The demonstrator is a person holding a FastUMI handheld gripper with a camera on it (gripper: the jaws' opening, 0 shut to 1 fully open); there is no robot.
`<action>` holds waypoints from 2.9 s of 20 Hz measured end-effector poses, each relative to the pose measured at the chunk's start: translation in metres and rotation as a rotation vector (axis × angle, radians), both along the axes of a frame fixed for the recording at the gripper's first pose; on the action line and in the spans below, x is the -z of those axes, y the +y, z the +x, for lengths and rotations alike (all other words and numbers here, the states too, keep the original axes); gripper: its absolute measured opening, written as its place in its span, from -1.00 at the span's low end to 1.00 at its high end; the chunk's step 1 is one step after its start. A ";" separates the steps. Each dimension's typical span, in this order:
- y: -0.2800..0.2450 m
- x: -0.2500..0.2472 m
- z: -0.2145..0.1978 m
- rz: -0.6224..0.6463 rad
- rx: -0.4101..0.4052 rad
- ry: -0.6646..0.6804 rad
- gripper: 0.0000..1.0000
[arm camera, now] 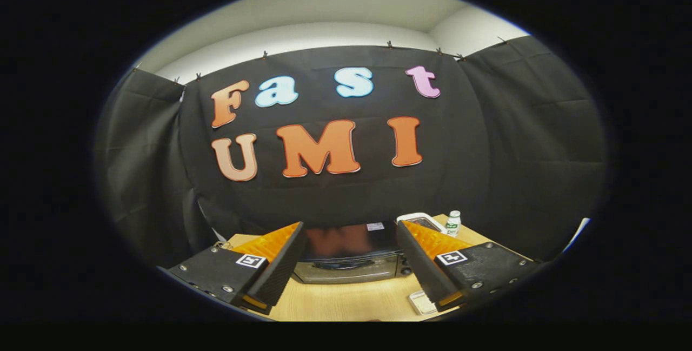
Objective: Open the toaster oven, put the food inside, and close the toaster oven door.
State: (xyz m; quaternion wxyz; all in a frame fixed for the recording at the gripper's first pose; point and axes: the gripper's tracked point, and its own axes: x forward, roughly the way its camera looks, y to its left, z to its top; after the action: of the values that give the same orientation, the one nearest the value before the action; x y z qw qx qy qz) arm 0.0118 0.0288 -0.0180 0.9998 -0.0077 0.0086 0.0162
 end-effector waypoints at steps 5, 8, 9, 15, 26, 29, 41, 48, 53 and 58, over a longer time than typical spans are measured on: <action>0.029 0.055 0.041 -0.037 -0.028 0.051 0.98; 0.042 0.093 0.072 -0.090 -0.062 0.101 0.98; 0.041 0.104 0.085 -0.117 -0.058 0.116 0.98; 0.025 0.147 0.140 -0.210 -0.007 0.200 0.99; 0.011 0.191 0.153 -0.231 0.039 0.316 0.99; 0.012 0.197 0.147 -0.152 0.018 0.334 0.98; 0.001 0.219 0.077 -0.141 0.011 0.381 1.00; -0.008 0.247 0.036 -0.144 0.002 0.434 0.99; -0.012 0.262 0.019 -0.131 -0.002 0.451 0.99; -0.017 0.283 0.003 -0.121 0.008 0.462 0.98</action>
State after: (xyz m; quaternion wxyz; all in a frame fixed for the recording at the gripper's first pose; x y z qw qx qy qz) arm 0.0151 0.0114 -0.3011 0.9690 -0.0638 0.2383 0.0132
